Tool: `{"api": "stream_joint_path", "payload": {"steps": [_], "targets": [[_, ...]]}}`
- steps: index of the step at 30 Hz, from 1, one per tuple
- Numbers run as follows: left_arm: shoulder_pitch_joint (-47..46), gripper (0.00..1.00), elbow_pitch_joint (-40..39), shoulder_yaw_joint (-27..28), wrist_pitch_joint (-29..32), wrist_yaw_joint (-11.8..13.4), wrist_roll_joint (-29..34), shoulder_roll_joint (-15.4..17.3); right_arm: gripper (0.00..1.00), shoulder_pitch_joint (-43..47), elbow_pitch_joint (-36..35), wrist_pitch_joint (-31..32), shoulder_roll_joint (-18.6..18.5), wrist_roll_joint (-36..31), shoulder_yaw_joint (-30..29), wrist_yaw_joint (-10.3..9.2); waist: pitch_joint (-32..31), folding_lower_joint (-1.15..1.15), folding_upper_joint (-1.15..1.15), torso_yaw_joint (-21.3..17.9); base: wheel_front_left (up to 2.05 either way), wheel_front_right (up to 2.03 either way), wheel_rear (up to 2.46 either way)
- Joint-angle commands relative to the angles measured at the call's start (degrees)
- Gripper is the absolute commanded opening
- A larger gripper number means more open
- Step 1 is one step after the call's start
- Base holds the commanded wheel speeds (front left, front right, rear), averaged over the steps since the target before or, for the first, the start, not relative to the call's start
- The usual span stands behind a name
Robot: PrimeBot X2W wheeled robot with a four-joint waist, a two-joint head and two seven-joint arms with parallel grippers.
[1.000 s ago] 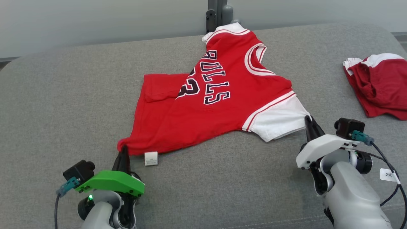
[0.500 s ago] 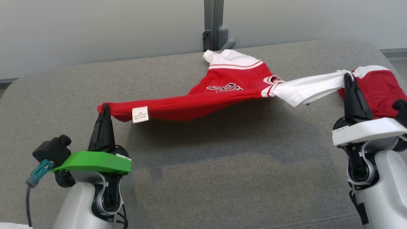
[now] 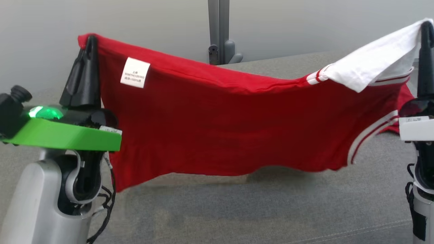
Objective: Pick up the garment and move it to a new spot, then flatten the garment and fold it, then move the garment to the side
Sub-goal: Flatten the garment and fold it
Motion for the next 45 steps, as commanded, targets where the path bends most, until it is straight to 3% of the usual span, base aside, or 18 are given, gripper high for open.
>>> {"api": "stream_joint_path", "payload": {"steps": [1,5,9,16,20,24,31,38,45], "targets": [[-2.33,0.0,-1.79,-0.09,1.77,0.56,0.2,1.05,0.0,-1.35,-2.15,1.73,0.28,-0.44,-0.73,-0.01,0.22,0.0,0.57,-0.06,0.0,0.0,0.0],[-7.43,0.0,-3.56,-0.58,5.6,1.14,0.92,2.54,0.0,-4.37,-3.97,6.9,0.98,0.0,-1.65,-0.01,1.77,0.0,0.57,-0.09,0.0,0.0,0.0],[-13.78,0.0,0.23,-1.42,8.09,0.5,1.08,2.87,0.0,-9.7,-1.43,11.41,1.36,0.2,-0.05,0.0,5.55,0.0,0.57,0.02,0.0,0.0,0.0],[-29.75,0.0,15.19,-2.9,11.65,-1.61,4.68,5.73,0.0,-29.4,11.46,12.93,2.26,-1.89,5.18,0.0,16.98,0.0,0.57,-1.83,0.0,0.0,0.0],[-42.66,0.0,25.08,-3.07,10.93,-3.15,9.03,8.49,0.0,-44.88,23.64,8.11,3.28,-5.28,7.02,0.0,22.95,0.0,0.57,-3.93,0.0,0.0,0.0],[-53.91,0.0,34.83,-3.67,5.52,-3.65,14.87,10.42,0.0,-58.45,38.0,-1.52,4.06,-8.47,7.13,0.0,25.37,0.0,0.57,-6.63,0.0,0.0,0.0],[-66.07,0.0,43.6,-6.67,-6.36,-5.63,23.07,13.3,0.0,-71.92,53.0,-15.02,4.21,-3.69,13.08,0.0,29.71,0.0,0.57,-10.38,0.0,0.0,0.0],[-70.95,0.0,51.59,-6.02,-11.19,-6.47,23.65,14.63,0.0,-72.89,55.82,-17.73,4.21,5.17,23.8,0.0,39.16,0.0,0.57,-12.85,0.0,0.0,0.0],[-67.69,0.0,55.57,-3.27,-12.56,-7.48,21.44,15.18,0.0,-64.95,47.76,-17.82,4.21,7.46,26.36,0.0,44.27,0.0,0.57,-13.06,0.0,0.0,0.0]]}}
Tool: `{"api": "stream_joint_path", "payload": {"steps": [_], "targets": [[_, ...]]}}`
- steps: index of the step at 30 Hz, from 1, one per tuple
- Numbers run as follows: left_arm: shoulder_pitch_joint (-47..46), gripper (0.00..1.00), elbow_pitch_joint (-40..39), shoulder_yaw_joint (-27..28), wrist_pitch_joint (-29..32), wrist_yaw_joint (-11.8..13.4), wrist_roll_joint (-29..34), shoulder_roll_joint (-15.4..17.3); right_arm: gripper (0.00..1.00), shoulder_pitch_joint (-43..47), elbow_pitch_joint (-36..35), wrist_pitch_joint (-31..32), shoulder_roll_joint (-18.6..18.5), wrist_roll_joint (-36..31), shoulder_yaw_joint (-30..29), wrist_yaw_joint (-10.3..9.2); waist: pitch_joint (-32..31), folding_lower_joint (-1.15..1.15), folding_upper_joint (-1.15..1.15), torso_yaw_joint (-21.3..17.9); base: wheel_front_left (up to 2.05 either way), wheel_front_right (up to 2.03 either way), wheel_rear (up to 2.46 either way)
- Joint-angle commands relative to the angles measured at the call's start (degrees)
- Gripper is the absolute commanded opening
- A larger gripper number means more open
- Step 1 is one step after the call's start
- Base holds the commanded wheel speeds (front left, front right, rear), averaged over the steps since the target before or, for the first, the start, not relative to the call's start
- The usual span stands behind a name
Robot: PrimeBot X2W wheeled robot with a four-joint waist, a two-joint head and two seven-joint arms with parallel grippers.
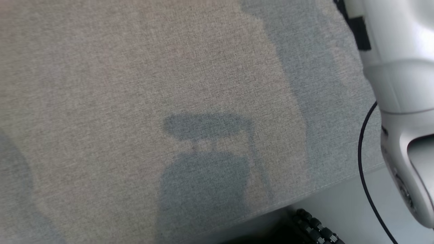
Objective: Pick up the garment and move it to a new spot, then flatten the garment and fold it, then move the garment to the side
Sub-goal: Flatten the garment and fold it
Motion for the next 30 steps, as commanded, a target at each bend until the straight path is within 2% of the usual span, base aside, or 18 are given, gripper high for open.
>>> {"api": "stream_joint_path", "payload": {"steps": [1,7,15,21,24,25,28,30], "targets": [[0.7,0.0,-0.75,0.89,-0.45,-0.35,-0.62,0.6,0.0,1.64,-1.5,-0.25,0.05,0.29,0.25,0.01,4.84,-0.02,0.57,-2.15,0.0,0.0,0.0],[4.77,0.0,-4.28,3.18,-0.41,-1.94,-2.56,-0.18,0.0,8.51,-6.25,-0.26,0.0,-1.25,1.19,0.01,3.44,-0.02,0.57,-0.89,0.0,0.0,0.0],[14.66,0.0,-11.33,7.02,-0.37,-2.59,-9.74,-2.23,0.0,17.31,-11.52,-0.25,-1.67,-0.25,2.61,0.01,-0.27,-0.02,0.57,2.07,0.0,0.0,0.0],[31.1,0.0,-22.1,6.7,-0.37,-2.62,-17.09,-3.32,0.0,29.38,-15.94,0.23,-5.75,1.12,2.05,0.01,-6.19,-0.02,0.57,5.83,0.0,0.0,0.0],[41.35,0.0,-27.38,8.11,-0.38,-2.63,-19.77,-5.11,0.0,37.42,-18.12,0.67,-7.5,1.79,0.87,0.01,-9.85,-0.02,0.57,7.9,0.0,0.0,0.0],[41.35,0.0,-27.38,8.11,-0.38,-2.63,-19.77,-5.11,0.0,37.42,-18.12,0.67,-7.5,1.79,0.87,0.01,-9.85,-0.02,0.57,7.9,0.0,0.0,0.0],[51.88,0.0,-31.49,9.79,-0.37,-2.64,-20.24,-7.74,0.0,46.1,-20.75,0.86,-8.46,2.68,-0.39,0.01,-13.57,-0.02,0.57,9.69,0.0,0.0,0.0],[61.46,0.0,-34.05,10.59,-0.37,-2.64,-20.08,-10.57,0.0,55.19,-23.57,1.07,-8.7,3.28,-1.64,0.01,-17.08,-0.02,0.57,11.3,0.0,0.0,0.0]]}}
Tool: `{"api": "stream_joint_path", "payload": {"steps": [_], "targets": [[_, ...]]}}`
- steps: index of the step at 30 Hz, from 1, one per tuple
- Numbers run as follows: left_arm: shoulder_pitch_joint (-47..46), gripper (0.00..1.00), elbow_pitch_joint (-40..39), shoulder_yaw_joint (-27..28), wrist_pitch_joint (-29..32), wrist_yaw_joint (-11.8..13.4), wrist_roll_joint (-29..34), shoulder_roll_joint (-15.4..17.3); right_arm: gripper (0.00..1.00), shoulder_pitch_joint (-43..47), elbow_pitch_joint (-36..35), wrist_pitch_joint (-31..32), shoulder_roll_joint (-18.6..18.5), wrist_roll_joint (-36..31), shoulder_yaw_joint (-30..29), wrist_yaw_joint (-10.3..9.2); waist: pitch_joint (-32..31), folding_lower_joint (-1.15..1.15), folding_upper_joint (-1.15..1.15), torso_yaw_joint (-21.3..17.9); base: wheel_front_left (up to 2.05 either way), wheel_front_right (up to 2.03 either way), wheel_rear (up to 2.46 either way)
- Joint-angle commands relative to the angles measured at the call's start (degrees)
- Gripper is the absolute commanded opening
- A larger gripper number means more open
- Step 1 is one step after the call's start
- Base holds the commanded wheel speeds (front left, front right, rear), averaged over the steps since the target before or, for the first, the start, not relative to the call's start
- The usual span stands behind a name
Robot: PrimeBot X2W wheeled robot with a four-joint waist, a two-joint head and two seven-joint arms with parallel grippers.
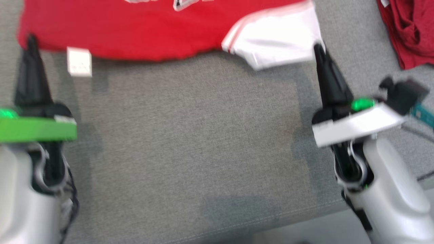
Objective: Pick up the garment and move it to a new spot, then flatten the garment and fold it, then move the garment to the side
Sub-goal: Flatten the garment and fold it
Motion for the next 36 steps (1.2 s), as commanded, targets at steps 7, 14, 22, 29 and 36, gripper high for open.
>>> {"api": "stream_joint_path", "payload": {"steps": [7,14,22,29,36], "targets": [[14.61,0.0,-1.98,3.81,-0.14,-0.22,1.25,-6.26,0.0,18.27,-4.56,1.09,0.23,-0.09,-4.24,0.01,-11.96,0.0,0.57,6.54,0.0,0.0,0.0],[25.44,0.0,-2.38,7.36,-0.14,-0.19,3.65,-11.82,0.0,30.25,-6.74,2.36,3.51,-1.24,-6.57,0.01,-16.5,0.0,0.57,6.48,0.0,0.0,0.0],[32.53,0.0,-3.21,9.33,-0.13,-0.19,5.39,-14.48,0.0,37.22,-7.83,3.05,5.93,-1.73,-6.57,0.01,-19.82,0.0,0.57,6.26,0.0,0.0,0.0],[35.78,0.0,-3.66,10.12,-0.13,-0.19,5.55,-15.04,0.0,39.22,-7.69,3.6,6.77,-2.24,-6.85,0.01,-20.93,0.0,0.57,6.41,0.0,0.0,0.0],[34.54,0.0,-1.54,9.21,-0.13,-0.19,5.03,-15.22,0.0,38.31,-6.34,4.24,7.38,-1.77,-5.86,0.01,-22.39,0.0,0.57,6.4,0.0,0.0,0.0]]}}
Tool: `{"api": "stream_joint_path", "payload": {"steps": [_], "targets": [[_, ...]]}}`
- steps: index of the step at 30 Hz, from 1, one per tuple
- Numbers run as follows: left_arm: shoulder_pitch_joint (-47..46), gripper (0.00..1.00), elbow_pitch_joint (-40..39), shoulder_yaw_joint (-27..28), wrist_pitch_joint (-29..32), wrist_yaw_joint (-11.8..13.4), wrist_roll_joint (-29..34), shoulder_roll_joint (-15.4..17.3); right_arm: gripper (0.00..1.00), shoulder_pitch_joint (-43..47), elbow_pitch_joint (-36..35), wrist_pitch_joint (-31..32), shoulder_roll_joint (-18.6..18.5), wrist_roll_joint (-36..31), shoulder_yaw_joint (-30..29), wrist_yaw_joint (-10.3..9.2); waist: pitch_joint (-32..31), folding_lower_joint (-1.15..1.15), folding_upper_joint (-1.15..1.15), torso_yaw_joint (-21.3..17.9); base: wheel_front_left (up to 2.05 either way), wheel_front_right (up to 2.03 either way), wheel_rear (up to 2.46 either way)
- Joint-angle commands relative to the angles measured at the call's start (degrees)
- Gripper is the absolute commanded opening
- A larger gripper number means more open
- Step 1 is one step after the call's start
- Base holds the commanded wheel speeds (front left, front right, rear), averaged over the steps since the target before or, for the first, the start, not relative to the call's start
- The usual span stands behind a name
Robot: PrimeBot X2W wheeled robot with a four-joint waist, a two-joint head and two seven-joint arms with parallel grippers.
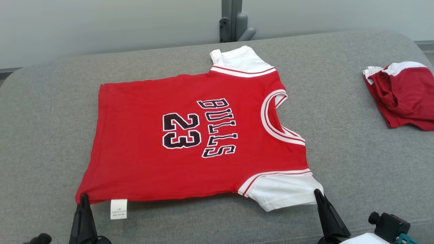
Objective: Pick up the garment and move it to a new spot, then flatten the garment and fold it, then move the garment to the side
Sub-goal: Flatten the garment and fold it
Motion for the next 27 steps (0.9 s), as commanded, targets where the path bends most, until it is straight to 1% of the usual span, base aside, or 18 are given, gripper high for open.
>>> {"api": "stream_joint_path", "payload": {"steps": [1,8,14,20,24,27], "targets": [[-0.85,0.0,0.88,-0.26,-0.13,-0.14,-0.46,-0.01,0.0,-0.34,0.62,0.11,0.14,-0.02,0.35,0.01,-0.48,0.01,0.57,-0.17,0.0,0.0,0.0],[-2.55,0.0,4.67,-1.09,-0.12,-0.14,-1.21,0.43,0.0,-1.88,2.72,-0.27,0.43,0.36,1.27,0.01,-1.0,0.01,0.57,-0.49,0.0,0.0,0.0],[-6.43,0.0,8.41,-1.48,-0.12,-0.14,-1.68,0.52,0.0,-6.07,6.22,-2.14,0.65,0.35,0.17,0.01,-0.89,0.01,0.57,-0.24,0.0,0.0,0.0],[-12.71,0.0,12.05,-2.79,-0.12,-0.14,-1.9,0.28,0.0,-13.42,10.67,-3.87,0.86,0.26,-0.83,0.01,0.84,0.01,0.57,0.41,0.0,0.0,0.0],[-18.6,0.0,15.85,-3.78,-0.12,-0.14,-0.71,0.6,0.0,-19.99,14.39,-4.42,0.97,-0.06,-1.3,0.01,3.36,0.01,0.57,0.55,0.0,0.0,0.0],[-23.11,0.0,18.99,-3.5,-0.12,-0.14,-0.01,0.62,0.0,-25.5,18.31,-4.67,1.03,-0.3,-1.33,0.01,5.54,0.01,0.57,0.48,0.0,0.0,0.0]]}}
